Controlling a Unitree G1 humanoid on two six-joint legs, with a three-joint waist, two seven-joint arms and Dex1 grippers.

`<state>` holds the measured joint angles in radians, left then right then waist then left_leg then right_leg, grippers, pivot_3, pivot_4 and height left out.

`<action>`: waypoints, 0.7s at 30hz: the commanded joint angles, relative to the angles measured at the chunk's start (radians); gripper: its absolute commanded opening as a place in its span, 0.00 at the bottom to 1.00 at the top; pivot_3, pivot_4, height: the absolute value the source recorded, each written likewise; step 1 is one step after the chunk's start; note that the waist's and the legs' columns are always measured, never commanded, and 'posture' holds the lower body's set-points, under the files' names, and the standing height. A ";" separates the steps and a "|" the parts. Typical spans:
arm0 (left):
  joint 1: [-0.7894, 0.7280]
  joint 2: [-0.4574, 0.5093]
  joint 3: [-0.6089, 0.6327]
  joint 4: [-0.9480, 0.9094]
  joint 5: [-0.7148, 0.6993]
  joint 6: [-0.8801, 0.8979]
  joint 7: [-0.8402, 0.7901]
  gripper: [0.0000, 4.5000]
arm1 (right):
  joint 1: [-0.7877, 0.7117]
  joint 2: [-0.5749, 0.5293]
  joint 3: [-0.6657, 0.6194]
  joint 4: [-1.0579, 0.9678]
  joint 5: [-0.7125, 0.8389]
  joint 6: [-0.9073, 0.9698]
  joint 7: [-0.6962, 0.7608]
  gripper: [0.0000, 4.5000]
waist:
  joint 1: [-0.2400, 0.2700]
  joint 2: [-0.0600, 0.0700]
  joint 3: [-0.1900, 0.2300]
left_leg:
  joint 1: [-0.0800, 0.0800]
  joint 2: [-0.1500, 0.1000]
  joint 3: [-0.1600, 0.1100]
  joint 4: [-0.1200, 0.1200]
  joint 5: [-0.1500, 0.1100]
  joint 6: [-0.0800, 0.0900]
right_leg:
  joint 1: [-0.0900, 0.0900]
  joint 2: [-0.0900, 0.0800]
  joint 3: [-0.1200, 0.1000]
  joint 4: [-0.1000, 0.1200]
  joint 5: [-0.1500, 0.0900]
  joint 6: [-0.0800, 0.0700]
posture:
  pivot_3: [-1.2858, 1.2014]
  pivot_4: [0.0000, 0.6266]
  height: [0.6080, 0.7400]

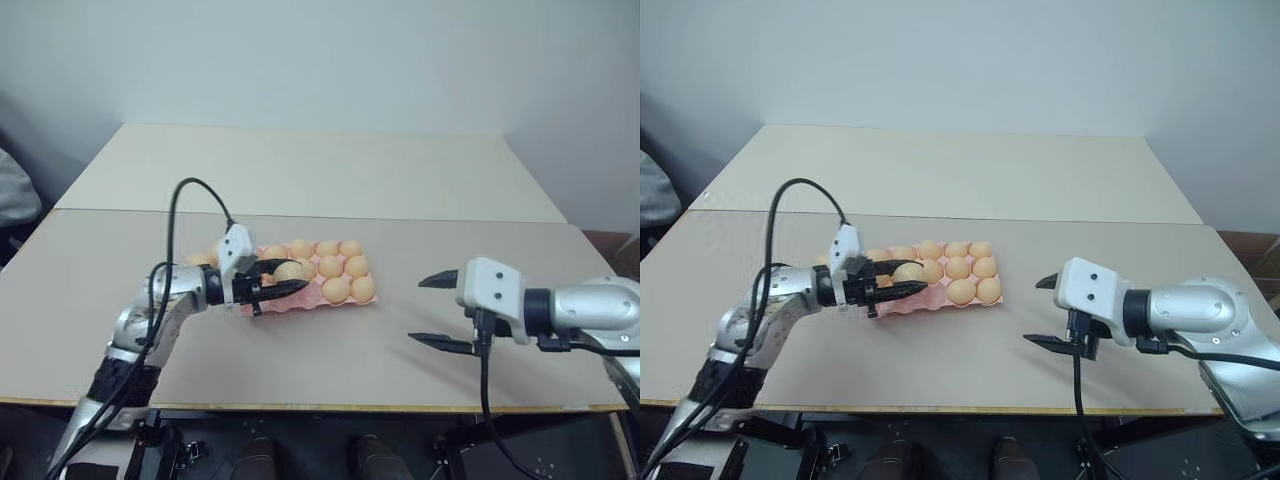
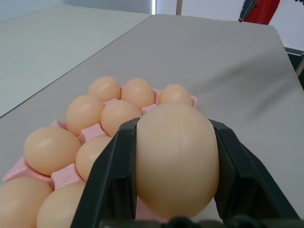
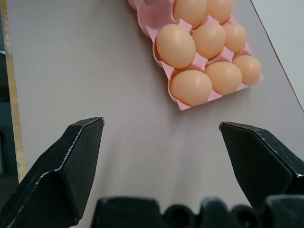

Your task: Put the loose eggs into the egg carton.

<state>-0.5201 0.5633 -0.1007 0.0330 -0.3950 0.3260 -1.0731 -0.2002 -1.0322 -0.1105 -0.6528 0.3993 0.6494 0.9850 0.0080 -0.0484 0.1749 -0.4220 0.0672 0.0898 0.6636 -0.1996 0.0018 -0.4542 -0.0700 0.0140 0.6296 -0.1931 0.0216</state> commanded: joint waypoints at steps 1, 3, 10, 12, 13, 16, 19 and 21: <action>-0.047 -0.023 -0.028 0.048 0.022 -0.059 -0.052 0.37 | 0.020 -0.002 -0.066 -0.063 0.022 0.032 -0.039 1.00 | 0.002 0.000 0.000 | 0.000 0.000 0.000 0.000 0.000 0.000 | 0.000 0.000 0.000 0.000 0.000 0.000 | 0.52 0.24 1.00; -0.066 -0.039 -0.039 0.078 0.020 -0.052 -0.075 0.37 | 0.034 -0.002 -0.071 -0.076 0.025 0.040 -0.052 1.00 | 0.001 0.000 0.000 | 0.000 0.000 -0.001 0.001 0.000 0.000 | 0.000 0.000 0.000 0.000 0.000 0.000 | 0.52 0.24 1.00; -0.085 -0.067 -0.039 0.117 0.074 -0.098 -0.046 0.74 | 0.054 -0.009 -0.084 -0.086 0.031 0.042 -0.070 1.00 | 0.000 0.000 0.000 | -0.001 0.000 -0.002 0.001 0.000 0.000 | 0.000 0.000 0.000 0.000 0.000 0.001 | 0.52 0.24 1.00; -0.075 -0.059 -0.027 0.108 0.072 -0.110 -0.049 0.88 | 0.055 -0.011 -0.083 -0.081 0.031 0.036 -0.069 1.00 | 0.000 0.000 0.000 | -0.001 0.000 -0.002 0.001 0.000 0.000 | 0.000 0.000 0.000 0.000 0.000 0.001 | 0.52 0.24 1.00; -0.068 -0.053 -0.021 0.099 0.068 -0.115 -0.056 0.88 | 0.055 -0.012 -0.082 -0.078 0.030 0.032 -0.067 1.00 | 0.001 0.000 0.000 | -0.001 0.000 -0.002 0.001 0.000 0.000 | 0.000 0.000 0.000 0.000 0.000 0.001 | 0.52 0.24 1.00; -0.040 -0.031 0.020 0.055 0.037 -0.098 -0.054 0.88 | 0.045 -0.013 -0.073 -0.064 0.026 0.021 -0.061 1.00 | -0.002 0.000 0.000 | -0.001 0.000 -0.002 0.001 0.000 0.000 | 0.000 0.000 0.000 0.000 0.000 0.001 | 0.52 0.24 1.00; 0.009 0.007 0.071 -0.003 0.013 -0.076 -0.046 0.88 | 0.029 -0.018 -0.061 -0.043 0.021 0.004 -0.048 1.00 | -0.006 0.000 0.000 | -0.001 0.000 -0.002 0.001 0.000 0.000 | 0.000 0.000 0.000 0.000 0.000 0.001 | 0.52 0.24 1.00; 0.061 0.047 0.122 -0.057 -0.006 -0.053 -0.027 0.88 | 0.014 -0.020 -0.049 -0.026 0.016 -0.009 -0.036 1.00 | -0.013 0.000 0.000 | 0.000 0.000 -0.002 0.001 0.000 0.000 | 0.000 0.000 0.000 0.000 0.000 0.001 | 0.52 0.24 1.00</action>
<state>-0.4718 0.5889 -0.0317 0.0354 -0.3674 0.2632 -1.1134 -0.1661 -1.0369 -0.1422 -0.6787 0.4154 0.6733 0.9402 -0.0049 -0.0485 0.1748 -0.4225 0.0677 0.0879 0.6648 -0.1996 0.0019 -0.4539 -0.0695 0.0138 0.6299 -0.1932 0.0224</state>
